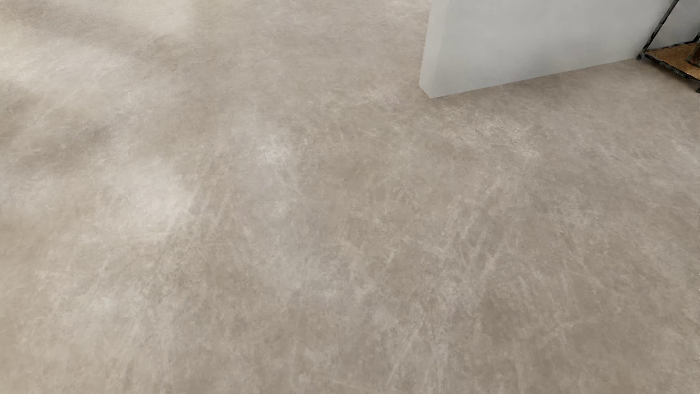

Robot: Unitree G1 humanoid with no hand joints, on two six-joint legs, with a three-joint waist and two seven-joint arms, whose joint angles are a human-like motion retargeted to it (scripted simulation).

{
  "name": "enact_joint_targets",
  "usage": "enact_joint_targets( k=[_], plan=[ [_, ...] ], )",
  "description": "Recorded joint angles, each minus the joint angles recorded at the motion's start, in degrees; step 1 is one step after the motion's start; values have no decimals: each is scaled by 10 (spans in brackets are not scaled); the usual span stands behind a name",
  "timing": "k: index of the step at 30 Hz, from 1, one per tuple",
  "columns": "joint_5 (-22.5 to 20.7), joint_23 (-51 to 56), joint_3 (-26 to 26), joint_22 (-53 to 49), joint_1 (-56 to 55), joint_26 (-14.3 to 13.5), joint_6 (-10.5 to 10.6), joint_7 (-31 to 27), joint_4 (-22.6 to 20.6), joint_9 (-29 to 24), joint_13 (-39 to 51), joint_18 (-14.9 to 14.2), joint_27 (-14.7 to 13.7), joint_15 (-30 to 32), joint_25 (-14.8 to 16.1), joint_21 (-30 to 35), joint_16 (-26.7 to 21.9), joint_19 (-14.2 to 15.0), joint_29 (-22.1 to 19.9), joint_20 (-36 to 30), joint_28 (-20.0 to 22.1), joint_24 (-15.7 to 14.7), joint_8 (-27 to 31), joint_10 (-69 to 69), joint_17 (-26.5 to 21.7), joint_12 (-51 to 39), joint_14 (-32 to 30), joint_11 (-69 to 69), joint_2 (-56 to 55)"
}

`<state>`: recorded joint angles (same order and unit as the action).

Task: Go around the corner

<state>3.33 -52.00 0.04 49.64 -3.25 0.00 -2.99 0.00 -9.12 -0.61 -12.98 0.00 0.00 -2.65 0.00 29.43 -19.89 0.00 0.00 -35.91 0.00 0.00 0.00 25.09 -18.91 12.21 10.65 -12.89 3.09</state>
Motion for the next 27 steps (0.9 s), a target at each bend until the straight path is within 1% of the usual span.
enact_joint_targets(
  k=[1, 2, 3, 4, 5, 6, 7, 9, 10, 11, 12, 13, 15, 16, 17, 18, 19, 20, 21, 22, 23, 24, 25, 26, 27],
  plan=[
    [-2, -3, 1, 2, -8, 0, 3, 0, -1, 1, 0, 0, 0, -3, 0, -8, 1, 0, 0, -2, 0, 0, 0, 6, 0, -3, -19, 1, 0],
    [-1, -4, 4, -2, -11, 0, 6, 0, -2, 1, -2, 0, 0, 20, 0, -6, 1, 0, 0, -4, 0, 0, 0, 11, -2, -2, -27, 17, -4],
    [-6, -1, 4, -12, -5, 0, 7, 0, -2, -3, -5, 0, 0, -55, 0, 0, -2, 0, 0, -7, 0, 0, 0, 13, -3, 2, -30, -140, -1],
    [-11, -6, -11, -14, -11, 0, 10, 0, -4, 2, -9, 0, 0, -130, 0, -4, -2, 0, 0, -11, 0, 0, 0, 20, -5, 3, -33, -146, -11],
    [-10, 0, -21, -24, -12, 0, 9, 0, -9, 0, -14, 0, 0, -141, 0, -11, -4, 0, 0, -9, 0, 0, 0, 27, -6, 5, -30, -178, -39],
    [-3, 7, -19, -42, 10, 0, 2, 0, -17, -19, -16, 0, 0, -147, 0, -21, -11, 0, 0, 0, 0, 0, 0, 27, -7, 6, -26, -246, -76],
    [4, 9, -30, -53, 23, 0, -3, 0, -22, -33, -18, 0, 0, -153, 0, -26, -18, 0, 0, -3, 0, 0, 0, 34, -5, -1, -18, -320, -109],
    [9, 23, -65, -89, 54, 0, -6, 0, -20, -49, -28, 0, 0, -157, 0, -38, -23, 0, 0, 14, 0, 0, 0, 29, -2, -6, 22, -432, -185],
    [2, 20, -77, -89, 70, 0, 3, 0, -12, -53, -31, 0, 0, -150, 0, -27, -21, 0, 0, 6, 0, 0, 0, 18, -5, -23, 47, -438, -222],
    [3, 20, -115, -83, 81, 0, 17, 0, 6, -48, -42, 0, 0, -147, 0, -37, -4, 0, 0, 27, 0, 0, 0, 11, -11, -29, 64, -416, -245],
    [11, 15, -122, -121, 104, 0, 13, 0, 5, -48, -50, 0, 0, -128, 0, -37, -18, 0, 0, 36, 0, 0, 0, -3, -9, -25, 89, -394, -281],
    [14, 4, -127, -117, 133, 0, 18, 0, 10, -53, -53, 0, 0, -99, 0, -20, -17, 0, 0, 14, 0, 0, 0, -17, -15, -44, 122, -362, -303],
    [27, -19, -138, -130, 174, 0, 16, 0, 15, -62, -55, 0, 0, -52, 0, -21, -23, 0, 0, 12, 0, 0, 0, -21, -11, -57, 170, -298, -346],
    [28, -31, -145, -120, 191, 0, 14, 0, 15, -59, -55, 0, 0, -44, 0, -12, -24, 0, 0, 8, 0, 0, 0, -24, -10, -70, 181, -271, -367],
    [34, -36, -153, -117, 212, 0, 13, 0, 19, -61, -58, 0, 0, -49, 0, -13, -23, 0, 0, 8, 0, 0, 0, -24, -9, -74, 185, -248, -372],
    [35, -44, -161, -126, 230, 0, 16, 0, 24, -60, -54, 0, 0, -56, 0, 7, -22, 0, 0, -12, 0, 0, 0, -26, -12, -81, 183, -247, -386],
    [35, -49, -170, -100, 246, 0, 16, 0, 32, -57, -63, 0, 0, -66, 0, -7, -22, 0, 0, 10, 0, 0, 0, -24, -9, -76, 170, -273, -394],
    [35, -57, -183, -90, 254, 0, 21, 0, 43, -53, -65, 0, 0, -67, 0, -15, -16, 0, 0, 4, 0, 0, 0, -11, -11, -70, 136, -309, -396],
    [33, -63, -191, -75, 244, 0, 29, 0, 46, -47, -62, 0, 0, -75, 0, -13, -14, 0, 0, -13, 0, 0, 0, 20, -11, -55, 79, -343, -405],
    [16, -75, -188, -45, 235, 0, 41, 0, 64, -48, -59, 0, 0, -93, 0, -3, -9, 0, 0, -25, 0, 0, 0, 74, -12, -49, -6, -375, -387],
    [6, -80, -177, -23, 203, 0, 36, 0, 66, -47, -54, 0, 0, -117, 0, 1, -6, 0, 0, -33, 0, 0, 0, 159, -11, -36, -107, -391, -364],
    [-6, -74, -159, 5, 146, 0, 28, 0, 66, -47, -50, 0, 0, -137, 0, -4, -6, 0, 0, -37, 0, 0, 0, 276, -5, -29, -178, -387, -332],
    [-15, -55, -146, 3, 84, 0, 27, 0, 69, -57, -46, 0, 0, -155, 0, -4, -12, 0, 0, -46, 0, 0, 0, 403, -8, -18, -192, -383, -292],
    [-29, -37, -114, 8, 25, 0, 19, 0, 69, -63, -39, 0, 0, -170, 0, -7, -12, 0, 0, -35, 0, 0, 0, 489, -4, -4, -174, -364, -246],
    [-28, -17, -80, 6, -38, 0, 9, 0, 60, -62, -34, 0, 0, -177, 0, -6, -8, 0, 0, -18, 0, 0, 0, 523, -4, 12, -163, -338, -198]
  ],
)
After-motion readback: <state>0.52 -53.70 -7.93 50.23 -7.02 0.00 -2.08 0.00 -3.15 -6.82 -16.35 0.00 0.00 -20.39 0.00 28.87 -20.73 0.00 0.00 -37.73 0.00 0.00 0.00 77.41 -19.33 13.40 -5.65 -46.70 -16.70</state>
